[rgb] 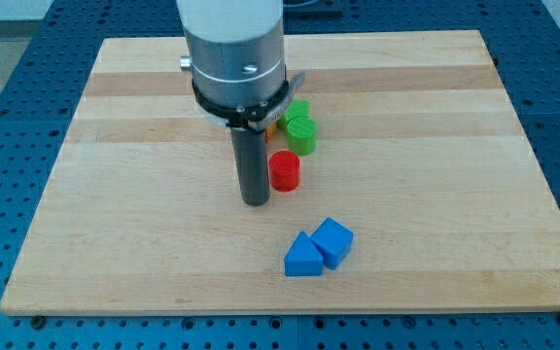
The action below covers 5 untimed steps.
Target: Slide the red circle closer to the group of blocks
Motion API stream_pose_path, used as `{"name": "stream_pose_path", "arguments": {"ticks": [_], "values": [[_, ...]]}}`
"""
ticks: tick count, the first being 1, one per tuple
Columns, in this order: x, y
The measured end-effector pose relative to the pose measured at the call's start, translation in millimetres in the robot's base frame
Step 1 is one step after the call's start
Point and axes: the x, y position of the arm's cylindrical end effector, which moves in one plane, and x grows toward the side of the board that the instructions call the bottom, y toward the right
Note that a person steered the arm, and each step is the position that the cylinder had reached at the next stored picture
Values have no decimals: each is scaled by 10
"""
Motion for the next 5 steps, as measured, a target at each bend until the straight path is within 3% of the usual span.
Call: {"name": "stream_pose_path", "arguments": {"ticks": [5], "values": [[-218, 285]]}}
